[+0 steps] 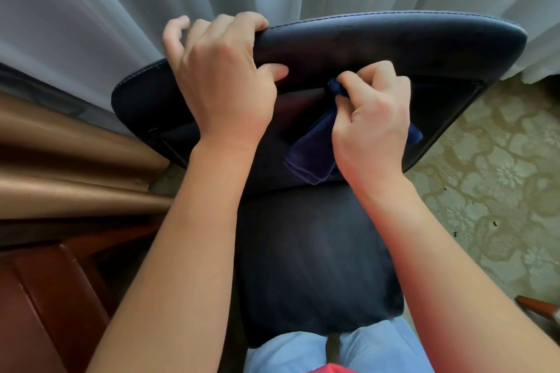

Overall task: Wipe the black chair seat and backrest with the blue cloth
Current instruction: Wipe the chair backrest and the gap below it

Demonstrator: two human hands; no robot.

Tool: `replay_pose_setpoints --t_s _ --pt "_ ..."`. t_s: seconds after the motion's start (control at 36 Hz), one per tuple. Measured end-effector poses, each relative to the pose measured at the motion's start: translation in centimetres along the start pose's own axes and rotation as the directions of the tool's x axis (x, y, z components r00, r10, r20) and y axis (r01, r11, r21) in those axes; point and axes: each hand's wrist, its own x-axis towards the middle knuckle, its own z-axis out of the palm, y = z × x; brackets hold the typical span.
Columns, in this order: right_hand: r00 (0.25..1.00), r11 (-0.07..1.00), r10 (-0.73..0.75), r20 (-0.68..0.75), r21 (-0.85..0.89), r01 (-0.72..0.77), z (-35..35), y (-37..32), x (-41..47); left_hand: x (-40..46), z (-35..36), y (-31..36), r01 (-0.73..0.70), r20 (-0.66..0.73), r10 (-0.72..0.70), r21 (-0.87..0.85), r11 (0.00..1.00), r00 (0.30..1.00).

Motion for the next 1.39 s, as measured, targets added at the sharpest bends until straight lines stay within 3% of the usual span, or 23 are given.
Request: replay_pose_setpoints --t_s 0.39,0.58,0.75,0.92,1.03,1.25,1.39 --pt "0.998 0.99 -0.044 0.038 -0.135 0.049 1.6 -2.8 -0.1 0.8 0.0 0.0 0.006 0.016 -0.005 -0.057 0.998 1.0" --pt "0.978 0.983 -0.184 0.102 0.039 0.181 2.9 -5.1 -1.1 0.8 -0.4 0.3 0.004 0.055 -0.002 -0.041 0.999 0.999" --pt "0.996 0.979 -0.067 -0.057 0.191 0.076 0.4 -2.3 -1.2 0.0 -1.6 -0.2 -0.049 0.108 0.052 -0.026 0.998 0.993" --pt "0.999 0.994 -0.039 -0.026 0.102 0.042 0.5 -1.3 -1.1 -0.8 -3.3 -3.2 0.013 0.141 -0.018 0.039 0.999 0.99" --pt "0.998 0.996 -0.066 -0.021 0.05 0.067 1.2 -2.2 -1.4 -0.8 -3.0 -4.1 0.085 0.107 -0.083 -0.018 0.996 0.991" --pt "0.993 0.984 -0.104 0.061 -0.141 0.111 2.3 -4.0 -0.8 0.2 -1.8 -4.6 0.075 0.064 -0.07 -0.087 0.993 0.996" --pt "0.983 0.976 -0.175 0.063 -0.122 0.182 3.3 -5.8 -1.3 0.5 -1.8 -4.6 0.055 0.068 -0.049 -0.09 0.994 0.996"
